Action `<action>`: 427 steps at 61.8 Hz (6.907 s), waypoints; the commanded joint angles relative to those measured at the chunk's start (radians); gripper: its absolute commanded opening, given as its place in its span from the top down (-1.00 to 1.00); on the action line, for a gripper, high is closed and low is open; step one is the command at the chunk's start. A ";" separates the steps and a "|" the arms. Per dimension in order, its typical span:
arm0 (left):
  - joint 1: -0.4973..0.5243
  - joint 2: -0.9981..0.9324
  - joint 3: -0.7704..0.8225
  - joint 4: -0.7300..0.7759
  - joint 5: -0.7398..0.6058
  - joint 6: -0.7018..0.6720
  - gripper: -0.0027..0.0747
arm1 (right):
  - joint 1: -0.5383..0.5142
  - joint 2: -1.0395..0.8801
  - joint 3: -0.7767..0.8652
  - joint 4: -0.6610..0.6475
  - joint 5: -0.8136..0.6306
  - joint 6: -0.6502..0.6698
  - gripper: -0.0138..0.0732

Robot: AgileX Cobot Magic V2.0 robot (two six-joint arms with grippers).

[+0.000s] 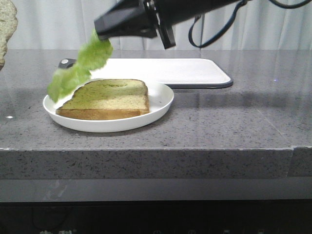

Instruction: Left arm grabs bread, right arm adds lettuce

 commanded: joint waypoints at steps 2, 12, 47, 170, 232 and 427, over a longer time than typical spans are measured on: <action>0.001 -0.016 -0.028 -0.010 -0.057 -0.007 0.98 | -0.018 -0.051 -0.021 -0.031 -0.007 0.057 0.94; 0.001 -0.016 -0.028 -0.010 -0.057 -0.007 0.98 | -0.028 -0.051 -0.021 -0.131 -0.024 0.139 0.60; 0.001 -0.016 -0.028 -0.065 -0.068 -0.007 0.98 | -0.109 -0.333 -0.023 -0.667 -0.035 0.562 -0.11; -0.109 0.161 -0.154 -0.212 0.066 0.155 -0.02 | -0.109 -0.958 0.211 -1.284 0.002 1.031 -0.11; -0.109 -0.384 0.159 0.245 0.080 -0.188 0.74 | -0.109 -1.248 0.437 -1.350 -0.004 1.181 0.65; 0.129 -1.020 0.991 0.161 -0.763 -0.185 0.98 | -0.194 -1.459 0.792 -1.428 -0.572 1.161 0.95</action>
